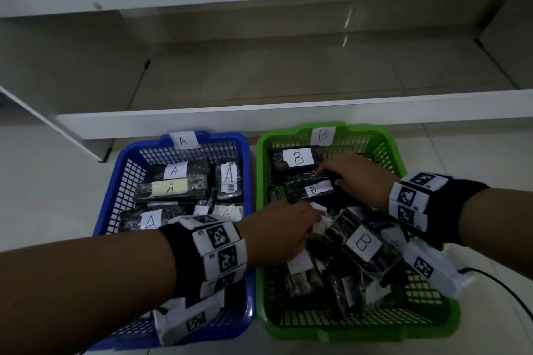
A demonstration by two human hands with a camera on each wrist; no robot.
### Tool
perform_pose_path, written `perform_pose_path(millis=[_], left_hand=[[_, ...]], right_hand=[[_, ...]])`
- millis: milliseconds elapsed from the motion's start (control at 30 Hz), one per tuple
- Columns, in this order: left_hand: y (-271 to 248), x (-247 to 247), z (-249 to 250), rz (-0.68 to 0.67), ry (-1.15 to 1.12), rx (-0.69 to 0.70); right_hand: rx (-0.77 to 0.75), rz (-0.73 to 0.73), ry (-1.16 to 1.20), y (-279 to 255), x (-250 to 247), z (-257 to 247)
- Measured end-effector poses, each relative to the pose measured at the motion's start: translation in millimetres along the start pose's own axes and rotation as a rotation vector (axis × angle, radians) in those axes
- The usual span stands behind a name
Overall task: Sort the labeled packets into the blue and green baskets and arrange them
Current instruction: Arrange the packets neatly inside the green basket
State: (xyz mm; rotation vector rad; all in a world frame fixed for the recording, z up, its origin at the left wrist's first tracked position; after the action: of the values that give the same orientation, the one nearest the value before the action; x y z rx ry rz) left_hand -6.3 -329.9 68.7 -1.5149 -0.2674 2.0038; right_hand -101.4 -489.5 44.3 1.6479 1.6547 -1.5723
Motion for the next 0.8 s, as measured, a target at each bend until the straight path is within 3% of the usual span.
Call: perform_pose_path(millis=[67,133,333,400,500,700,800], left_hand=[[5.8,-0.7,-9.3,-0.012,0.168,-0.071],[14.2,0.9,-16.4,-0.054,0.165,-0.114],[44.0,7.6,-14.6,-0.197,-0.239,-0.237],[51.3,6.9,-11.8,-0.188,-0.352,-0.319],[57.5,6.9,-10.6,-0.214,-0.562,-0.325],[43.0,5.1,-11.8,0.088,-1.004,-0.350],[36.9,2.1,-3.9,0.115,-0.982,-0.304]], right_hand=[[-0.001,0.042,0.047,0.0,-3.3,4.6],[-0.021,0.125,0.030,-3.3,-6.6,8.0],[-0.091,0.271,-0.230,-19.2,-6.7,11.5],[-0.044,0.289,-0.228,-23.1,-4.2,11.8],[-0.003,0.266,-0.146,-23.6,-1.4,13.1],[0.030,0.278,0.081,-14.9,-11.1,20.0],[0.035,0.272,0.179,-11.0,-12.3,19.0]])
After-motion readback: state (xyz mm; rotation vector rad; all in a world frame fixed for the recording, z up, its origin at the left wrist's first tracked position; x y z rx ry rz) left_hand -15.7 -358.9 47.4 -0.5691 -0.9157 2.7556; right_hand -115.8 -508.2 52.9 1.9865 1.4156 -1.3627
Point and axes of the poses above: each hand's wrist, its own y-axis towards the middle knuckle, its own x-axis out of the palm, z = x × y, the point moved 3 cm from there along y, towards the middle knuckle, and after that the axes turned 15 degrees about -z, right-handed, at the moved point
